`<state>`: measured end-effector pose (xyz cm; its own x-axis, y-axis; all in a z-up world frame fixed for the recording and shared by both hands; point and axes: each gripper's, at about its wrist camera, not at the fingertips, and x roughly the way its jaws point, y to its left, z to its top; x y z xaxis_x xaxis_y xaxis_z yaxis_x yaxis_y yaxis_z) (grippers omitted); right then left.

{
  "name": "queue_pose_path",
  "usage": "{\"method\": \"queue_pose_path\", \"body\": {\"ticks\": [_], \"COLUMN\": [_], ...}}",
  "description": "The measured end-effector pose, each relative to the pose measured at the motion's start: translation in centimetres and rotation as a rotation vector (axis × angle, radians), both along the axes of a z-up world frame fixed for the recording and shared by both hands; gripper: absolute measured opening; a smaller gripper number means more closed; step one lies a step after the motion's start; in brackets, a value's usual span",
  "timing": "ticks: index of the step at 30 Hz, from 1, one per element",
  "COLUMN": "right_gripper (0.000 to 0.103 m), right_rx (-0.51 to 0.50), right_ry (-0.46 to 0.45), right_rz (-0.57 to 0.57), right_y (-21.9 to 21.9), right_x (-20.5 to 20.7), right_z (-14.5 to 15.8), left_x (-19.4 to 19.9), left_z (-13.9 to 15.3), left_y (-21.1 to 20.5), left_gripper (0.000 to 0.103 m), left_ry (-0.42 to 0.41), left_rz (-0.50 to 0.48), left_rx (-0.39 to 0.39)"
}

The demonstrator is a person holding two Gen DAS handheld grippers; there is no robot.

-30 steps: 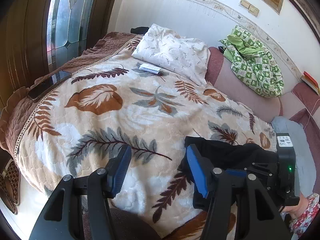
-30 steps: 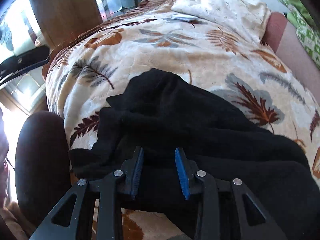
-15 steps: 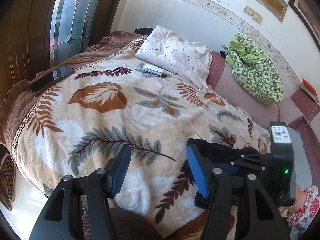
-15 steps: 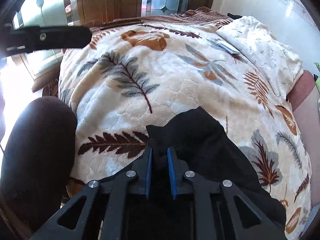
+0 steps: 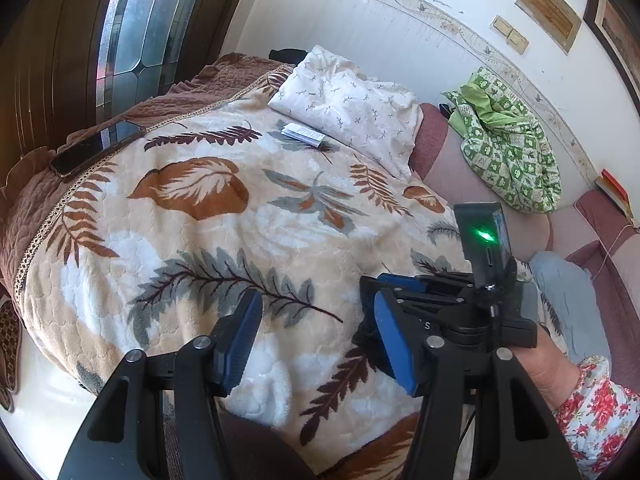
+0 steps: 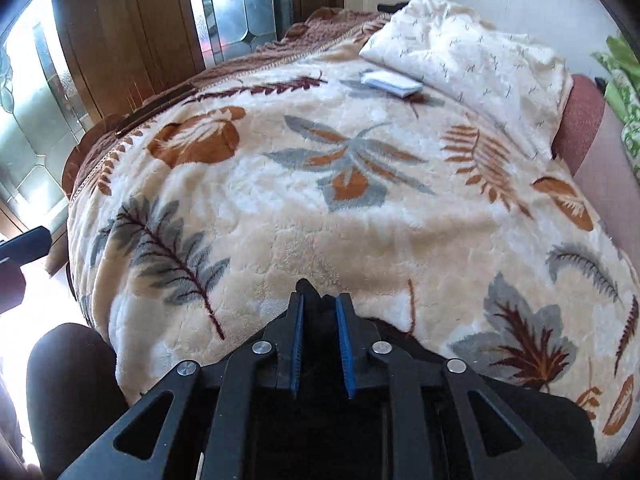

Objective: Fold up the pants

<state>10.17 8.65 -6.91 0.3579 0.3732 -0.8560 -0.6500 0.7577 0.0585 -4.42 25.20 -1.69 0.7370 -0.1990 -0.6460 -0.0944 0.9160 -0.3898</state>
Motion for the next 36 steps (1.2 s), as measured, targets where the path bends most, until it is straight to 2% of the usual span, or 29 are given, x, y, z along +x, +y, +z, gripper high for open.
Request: {"method": "queue_pose_path", "body": {"ticks": [2, 4, 6, 7, 8, 11, 13, 15, 17, 19, 21, 23, 25, 27, 29, 32, 33, 36], "right_gripper": [0.025, 0.033, 0.052, 0.066, 0.069, 0.069, 0.070, 0.069, 0.069, 0.069, 0.069, 0.069, 0.070, 0.073, 0.081, 0.080, 0.079, 0.079], "right_rx": [0.013, 0.104, 0.174, 0.192, 0.200, 0.140, 0.078, 0.037, -0.003, -0.040, -0.051, -0.068, -0.086, -0.055, -0.048, -0.014, -0.027, -0.037], "right_ry": [0.023, 0.026, -0.015, -0.064, -0.093, -0.134, -0.140, -0.104, -0.086, -0.072, -0.049, -0.033, -0.041, -0.033, 0.011, 0.037, 0.025, -0.120], "right_rz": [-0.023, -0.059, -0.110, -0.161, -0.195, -0.302, -0.366, -0.420, -0.480, -0.531, -0.573, -0.594, -0.606, -0.632, -0.662, -0.657, -0.662, -0.703], "right_y": [-0.1, -1.3, -3.4, -5.2, -6.6, -12.1, -15.6, -18.8, -21.7, -24.1, -26.3, -27.8, -28.8, -30.6, -31.9, -32.6, -32.8, -34.5], "right_x": [0.4, 0.5, 0.3, -0.2, -0.5, -1.4, -2.4, -3.3, -4.5, -5.8, -7.3, -8.9, -10.8, -12.5, -13.3, -13.9, -14.0, -14.5], "right_z": [-0.5, 1.1, 3.3, 4.6, 5.5, 5.7, 4.4, 2.6, 0.8, -0.6, -1.5, -2.4, -2.8, -2.8, -2.9, -2.3, -1.6, 1.4], "left_x": [0.0, 0.4, 1.1, 1.5, 2.0, 4.1, 5.6, 7.2, 8.3, 8.9, 8.8, 8.5, 8.0, 7.7, 7.5, 6.7, 6.2, 5.4], "left_z": [0.3, 0.8, 1.4, 1.7, 1.8, 1.4, 0.3, -1.4, -3.4, -5.4, -7.2, -8.3, -8.3, -7.8, -7.1, -5.0, -4.0, -1.7], "left_y": [-0.4, -0.8, -1.6, -2.2, -2.8, -5.5, -7.4, -9.4, -11.0, -12.5, -13.2, -13.2, -13.0, -12.9, -12.5, -12.7, -13.0, -14.4], "left_gripper": [0.058, 0.061, 0.064, 0.066, 0.066, 0.067, 0.067, 0.067, 0.067, 0.067, 0.067, 0.068, 0.070, 0.071, 0.071, 0.071, 0.071, 0.071], "left_ry": [0.002, -0.003, -0.004, -0.006, -0.005, 0.034, 0.084, 0.140, 0.196, 0.244, 0.293, 0.325, 0.321, 0.324, 0.328, 0.292, 0.265, 0.193], "left_rz": [-0.002, -0.008, -0.014, -0.019, -0.028, -0.076, -0.105, -0.134, -0.128, -0.110, -0.110, -0.114, -0.118, -0.122, -0.124, -0.124, -0.130, -0.152], "left_rx": [0.013, 0.017, 0.015, 0.014, 0.014, 0.020, 0.012, 0.007, 0.073, 0.205, 0.299, 0.330, 0.345, 0.360, 0.331, 0.295, 0.298, 0.302]}}
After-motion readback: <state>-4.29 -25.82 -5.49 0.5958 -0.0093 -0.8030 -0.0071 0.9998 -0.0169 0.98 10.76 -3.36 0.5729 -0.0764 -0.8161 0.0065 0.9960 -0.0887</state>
